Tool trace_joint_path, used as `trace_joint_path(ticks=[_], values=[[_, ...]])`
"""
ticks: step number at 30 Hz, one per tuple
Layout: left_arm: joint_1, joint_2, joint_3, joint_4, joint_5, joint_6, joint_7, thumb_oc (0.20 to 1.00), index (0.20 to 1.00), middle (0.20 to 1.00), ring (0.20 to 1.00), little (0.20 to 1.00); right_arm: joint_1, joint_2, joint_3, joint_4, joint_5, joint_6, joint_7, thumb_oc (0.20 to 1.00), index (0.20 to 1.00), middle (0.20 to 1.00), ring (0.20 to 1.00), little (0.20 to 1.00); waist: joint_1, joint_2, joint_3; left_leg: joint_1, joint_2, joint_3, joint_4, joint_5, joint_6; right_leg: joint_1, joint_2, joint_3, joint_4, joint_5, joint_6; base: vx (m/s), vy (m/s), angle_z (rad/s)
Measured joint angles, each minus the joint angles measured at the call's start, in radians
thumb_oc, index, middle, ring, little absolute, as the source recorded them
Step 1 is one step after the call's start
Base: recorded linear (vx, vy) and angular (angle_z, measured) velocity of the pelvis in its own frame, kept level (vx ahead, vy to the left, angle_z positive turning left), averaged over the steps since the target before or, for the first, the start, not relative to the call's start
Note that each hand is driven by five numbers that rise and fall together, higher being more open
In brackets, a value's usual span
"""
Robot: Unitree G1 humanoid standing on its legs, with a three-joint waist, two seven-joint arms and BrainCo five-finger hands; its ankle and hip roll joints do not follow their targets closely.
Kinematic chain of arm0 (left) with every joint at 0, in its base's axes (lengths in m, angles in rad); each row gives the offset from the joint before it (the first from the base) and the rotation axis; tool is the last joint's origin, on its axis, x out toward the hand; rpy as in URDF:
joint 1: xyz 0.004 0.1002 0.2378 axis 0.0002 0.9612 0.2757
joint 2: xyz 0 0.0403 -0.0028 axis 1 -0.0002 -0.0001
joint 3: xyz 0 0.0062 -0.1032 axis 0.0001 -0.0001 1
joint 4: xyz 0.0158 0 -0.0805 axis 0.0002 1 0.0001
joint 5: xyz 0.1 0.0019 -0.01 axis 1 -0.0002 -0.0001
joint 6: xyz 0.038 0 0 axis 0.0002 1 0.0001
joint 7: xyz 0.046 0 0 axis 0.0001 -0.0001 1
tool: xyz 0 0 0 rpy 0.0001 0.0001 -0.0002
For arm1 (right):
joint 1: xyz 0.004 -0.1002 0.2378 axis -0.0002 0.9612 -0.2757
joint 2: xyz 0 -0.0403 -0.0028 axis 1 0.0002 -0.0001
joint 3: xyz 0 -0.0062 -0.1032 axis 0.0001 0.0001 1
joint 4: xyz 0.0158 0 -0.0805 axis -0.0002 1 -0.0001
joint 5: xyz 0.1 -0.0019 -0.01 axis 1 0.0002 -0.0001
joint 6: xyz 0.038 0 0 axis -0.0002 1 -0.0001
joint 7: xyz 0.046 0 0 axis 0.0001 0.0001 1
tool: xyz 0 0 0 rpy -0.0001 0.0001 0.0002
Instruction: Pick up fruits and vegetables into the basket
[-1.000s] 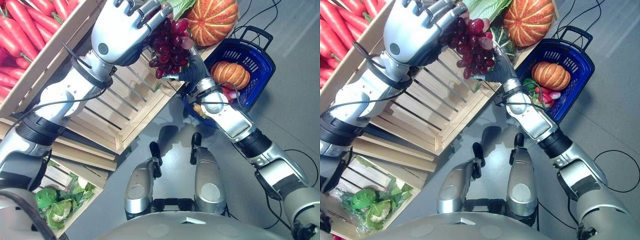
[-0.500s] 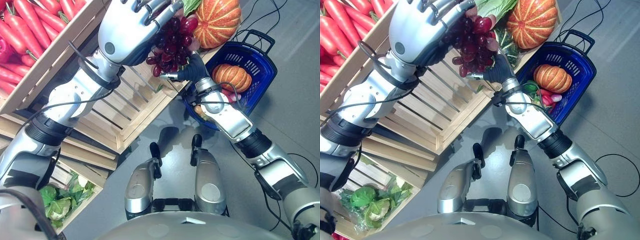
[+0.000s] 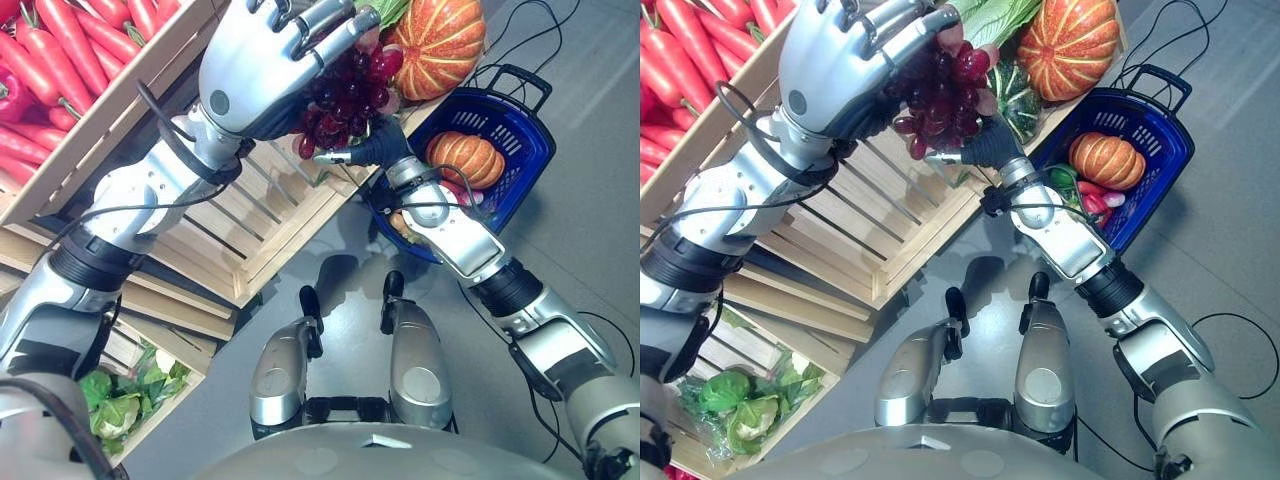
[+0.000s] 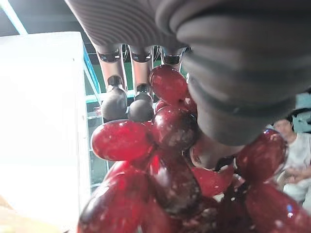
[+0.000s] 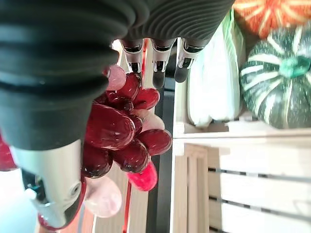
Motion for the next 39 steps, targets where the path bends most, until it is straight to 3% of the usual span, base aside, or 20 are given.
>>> trace_joint_path(ticks=[9,20,21,22,29,34,39], values=[[0.080,-0.062,0.036,0.000,-0.106,-0.028,-0.071,0.200,0.200,0.200,0.200,0.200,0.059,0.026,-0.002,0.000,0.141,-0.004,0.037,1.000,1.000,1.000,1.000,1.000,0.001,0.000,0.000,0.007,0.002,-0.002,-0.002,0.000,-0.001,0.008,0.001,-0.003,-0.002,0.000,0.000,0.00,0.000,0.00],[0.108,-0.111,0.076,-0.002,-0.146,-0.052,-0.107,0.200,0.200,0.200,0.200,0.200,0.113,0.082,-0.005,0.001,0.315,-0.068,0.099,1.000,1.000,1.000,1.000,1.000,0.009,-0.001,-0.002,0.013,0.006,-0.019,-0.001,0.003,-0.003,0.030,0.002,-0.021,-0.012,0.000,0.000,0.01,-0.021,0.04],[0.110,-0.112,0.076,-0.002,-0.147,-0.059,-0.110,0.200,0.200,0.200,0.200,0.200,0.118,0.085,-0.005,0.001,0.320,-0.071,0.101,0.529,0.529,0.529,0.529,0.529,0.012,-0.001,-0.002,0.013,0.006,-0.019,-0.001,0.003,-0.003,0.031,0.002,-0.021,-0.014,0.000,0.000,0.00,0.000,0.00],[0.111,-0.112,0.076,-0.002,-0.147,-0.066,-0.114,0.200,0.200,0.200,0.200,0.200,0.122,0.085,-0.006,0.002,0.330,-0.071,0.109,0.200,0.200,0.200,0.200,0.200,0.015,-0.001,-0.002,0.013,0.006,-0.019,-0.001,0.003,-0.003,0.031,0.002,-0.021,-0.015,0.000,0.000,0.00,0.000,0.00],[0.137,-0.121,0.076,-0.002,-0.151,-0.076,-0.148,0.200,0.200,0.200,0.200,0.200,0.165,0.102,-0.024,0.038,0.392,-0.074,0.123,0.200,0.200,0.200,0.200,0.200,0.030,-0.004,-0.018,0.023,0.007,-0.022,-0.009,0.003,-0.003,0.045,0.003,-0.028,-0.022,0.000,0.000,0.00,-0.002,0.02],[0.195,-0.153,0.075,-0.002,-0.162,-0.087,-0.153,0.200,0.200,0.200,0.200,0.200,0.224,0.125,-0.029,0.068,0.437,-0.082,0.138,0.200,0.200,0.200,0.200,0.200,0.032,-0.006,-0.104,-0.002,0.007,-0.025,-0.019,0.003,-0.003,0.028,0.005,-0.039,-0.037,0.001,0.003,0.00,-0.006,0.03],[0.207,-0.172,0.075,-0.002,-0.175,-0.088,-0.175,0.200,0.200,0.200,0.200,0.200,0.233,0.128,-0.034,0.075,0.489,-0.092,0.138,0.200,0.200,0.200,0.200,0.200,0.034,-0.006,-0.116,0.004,0.006,-0.024,-0.021,0.003,-0.002,0.032,0.005,-0.036,-0.037,0.002,0.005,0.00,0.000,0.00]])
